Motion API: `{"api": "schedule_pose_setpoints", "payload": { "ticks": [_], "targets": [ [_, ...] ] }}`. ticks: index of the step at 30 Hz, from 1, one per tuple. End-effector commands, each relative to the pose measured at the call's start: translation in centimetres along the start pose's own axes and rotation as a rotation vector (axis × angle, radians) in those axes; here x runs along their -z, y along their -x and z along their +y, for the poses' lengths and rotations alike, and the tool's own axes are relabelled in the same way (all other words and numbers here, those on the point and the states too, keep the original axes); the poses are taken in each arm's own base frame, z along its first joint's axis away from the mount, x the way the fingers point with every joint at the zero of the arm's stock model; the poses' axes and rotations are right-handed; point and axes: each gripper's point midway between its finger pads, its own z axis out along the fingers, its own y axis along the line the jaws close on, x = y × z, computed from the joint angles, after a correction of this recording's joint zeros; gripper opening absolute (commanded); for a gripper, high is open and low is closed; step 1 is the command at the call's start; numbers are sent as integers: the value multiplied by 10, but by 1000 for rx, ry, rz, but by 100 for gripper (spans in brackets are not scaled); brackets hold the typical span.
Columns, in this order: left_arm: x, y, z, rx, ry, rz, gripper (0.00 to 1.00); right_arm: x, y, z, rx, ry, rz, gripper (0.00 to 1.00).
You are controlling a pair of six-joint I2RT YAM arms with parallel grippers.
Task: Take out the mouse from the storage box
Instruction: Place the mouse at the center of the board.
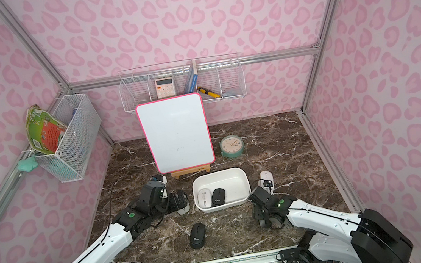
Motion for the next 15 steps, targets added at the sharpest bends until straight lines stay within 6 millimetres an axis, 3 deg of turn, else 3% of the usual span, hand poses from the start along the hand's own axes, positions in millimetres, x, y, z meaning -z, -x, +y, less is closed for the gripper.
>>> {"api": "schedule_pose_setpoints", "payload": {
  "ticks": [1,6,15],
  "targets": [
    [0,-1,-1,-12,4,11,97,1,7,-1,13,-31,-25,75],
    [1,0,-1,-1,22,29,97,9,17,1,13,-28,-59,78],
    [2,13,-32,-22,13,105,96,44,57,17,33,94,-271,79]
  ]
}}
